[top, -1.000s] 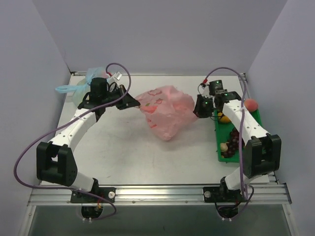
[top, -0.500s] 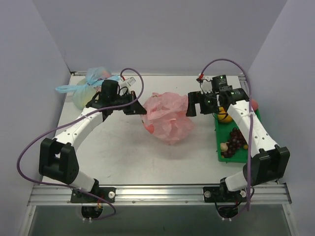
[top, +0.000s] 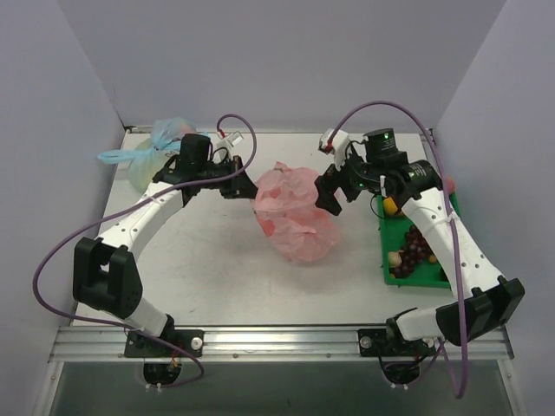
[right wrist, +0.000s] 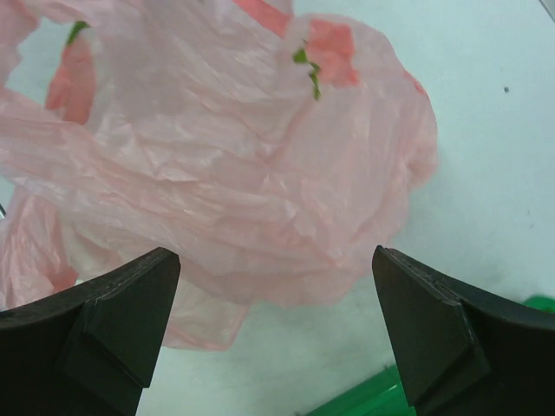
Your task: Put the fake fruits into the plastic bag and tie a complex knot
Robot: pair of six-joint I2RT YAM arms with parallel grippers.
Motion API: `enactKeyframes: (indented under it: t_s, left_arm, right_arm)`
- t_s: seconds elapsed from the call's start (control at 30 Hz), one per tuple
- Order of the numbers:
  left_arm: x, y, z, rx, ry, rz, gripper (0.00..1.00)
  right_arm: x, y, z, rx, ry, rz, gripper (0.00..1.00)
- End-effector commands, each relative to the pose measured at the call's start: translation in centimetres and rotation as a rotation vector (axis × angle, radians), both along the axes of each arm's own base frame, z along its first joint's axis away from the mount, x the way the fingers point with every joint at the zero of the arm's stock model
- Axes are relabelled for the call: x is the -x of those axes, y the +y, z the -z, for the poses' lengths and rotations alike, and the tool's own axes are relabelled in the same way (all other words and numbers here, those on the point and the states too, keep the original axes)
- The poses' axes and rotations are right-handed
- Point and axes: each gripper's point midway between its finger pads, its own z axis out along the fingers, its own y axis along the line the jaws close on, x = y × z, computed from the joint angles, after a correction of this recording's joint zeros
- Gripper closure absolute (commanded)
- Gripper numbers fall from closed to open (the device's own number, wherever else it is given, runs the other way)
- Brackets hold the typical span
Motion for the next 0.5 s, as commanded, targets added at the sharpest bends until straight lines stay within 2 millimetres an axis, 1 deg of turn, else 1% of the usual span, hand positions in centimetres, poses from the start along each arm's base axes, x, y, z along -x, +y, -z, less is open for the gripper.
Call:
enactKeyframes:
  t_s: [0.0, 0.03, 0.07, 0.13, 0.17, 0.27, 0.3, 0.33, 0.37, 0.4, 0.43, 0.47]
  left_arm:
    - [0.1, -0.9, -2.7, 0.042, -0.044, 0.043, 1.00]
    - [0.3, -1.2, -2.5, 0.037, -0.042, 0.050, 1.00]
    - [0.6, -1.3, -2.5, 0.038, -0.036, 0.060, 1.00]
    - [1.0, -1.5, -2.4, 0.034, -0.032, 0.062, 1.00]
    - [1.1, -1.4, -2.5, 0.035, -0.031, 0.059, 1.00]
    - [1.4, -1.2, -2.4, 0.034, -0.008, 0.037, 1.00]
    - [1.7, -1.3, -2.4, 0.040, 0.008, 0.035, 1.00]
    - [1.9, -1.3, -2.4, 0.041, 0.010, 0.034, 1.00]
    - [2.4, -1.1, -2.5, 0.044, 0.006, 0.037, 1.00]
    - [2.6, -1.0, -2.4, 0.041, 0.001, 0.038, 1.00]
    - [2.9, -0.9, -2.5, 0.040, -0.015, 0.041, 1.00]
    - [3.4, -0.6, -2.7, 0.042, -0.042, 0.045, 1.00]
  right_arm:
    - [1.0, 3.0, -3.8, -0.050, -0.168, -0.192, 0.00]
    - [1.2, 3.9, -3.8, -0.051, -0.170, -0.222, 0.00]
    - [1.0, 4.4, -3.3, -0.054, -0.155, -0.237, 0.00]
    - [0.7, 5.3, -3.7, -0.076, -0.151, -0.255, 0.00]
    - [0.1, 5.7, -3.1, -0.077, -0.129, -0.258, 0.01]
    - [-0.8, 6.2, -2.5, -0.070, -0.110, -0.261, 0.07]
    - [-1.1, 6.2, -2.3, -0.065, -0.113, -0.266, 0.16]
    - [-1.3, 6.3, -2.1, -0.062, -0.109, -0.265, 0.47]
    - [-1.9, 6.4, -1.9, -0.061, -0.101, -0.259, 0.64]
    - [-2.4, 6.3, -1.8, -0.060, -0.100, -0.247, 0.85]
    - [-2.8, 6.2, -1.8, -0.071, -0.084, -0.214, 1.00]
    - [-3.7, 5.8, -1.8, -0.084, -0.077, -0.191, 1.00]
